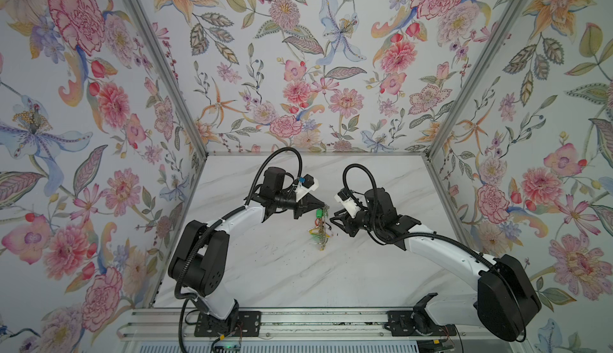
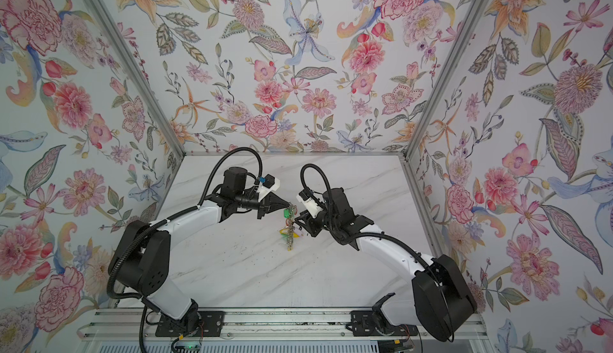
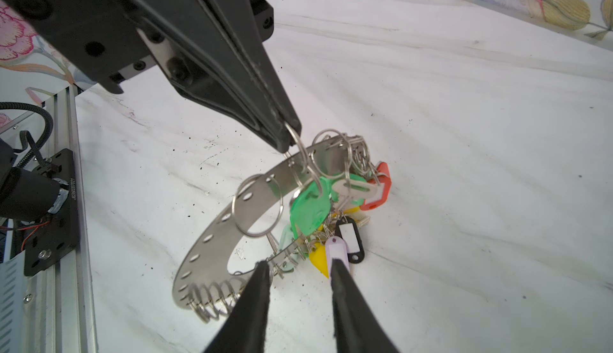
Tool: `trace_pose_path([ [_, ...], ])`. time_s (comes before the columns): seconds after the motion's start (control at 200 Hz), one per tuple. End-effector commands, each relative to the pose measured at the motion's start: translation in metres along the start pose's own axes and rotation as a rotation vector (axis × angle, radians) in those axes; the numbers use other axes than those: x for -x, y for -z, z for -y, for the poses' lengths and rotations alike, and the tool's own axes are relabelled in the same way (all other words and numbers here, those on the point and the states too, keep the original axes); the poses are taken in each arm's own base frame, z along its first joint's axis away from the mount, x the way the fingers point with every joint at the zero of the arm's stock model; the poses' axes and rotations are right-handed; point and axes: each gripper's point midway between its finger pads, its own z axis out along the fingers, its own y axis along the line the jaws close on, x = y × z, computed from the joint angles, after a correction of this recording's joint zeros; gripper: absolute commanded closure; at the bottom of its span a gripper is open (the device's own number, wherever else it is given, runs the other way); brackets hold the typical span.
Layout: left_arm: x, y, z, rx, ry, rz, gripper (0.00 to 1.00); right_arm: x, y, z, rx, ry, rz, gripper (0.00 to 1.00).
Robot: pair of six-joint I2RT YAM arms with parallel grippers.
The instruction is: Remove the keys from the keyring
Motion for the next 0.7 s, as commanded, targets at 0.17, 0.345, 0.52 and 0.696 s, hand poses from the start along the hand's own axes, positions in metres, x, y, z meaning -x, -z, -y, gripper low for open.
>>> trace_pose_path([
  [0.17, 0.016, 0.005, 0.01, -0.013, -0.046, 0.065, 1.0, 0.031, -0.023, -0.005, 0.042, -0.004, 0.121, 0.65],
  [0.345, 0.019, 0.006, 0.012, -0.016, -0.027, 0.08, 1.0, 0.035, -0.028, 0.002, 0.027, -0.007, 0.143, 0.75],
  [0.52, 0.024, 0.008, 0.013, -0.01, -0.033, 0.094, 1.0, 0.03, -0.027, 0.005, 0.012, -0.007, 0.132, 0.94],
  [0.696, 0.037, 0.011, -0.004, 0.091, 0.014, 0.189, 1.0, 0.021, -0.022, 0.005, -0.017, -0.002, 0.104, 0.97],
])
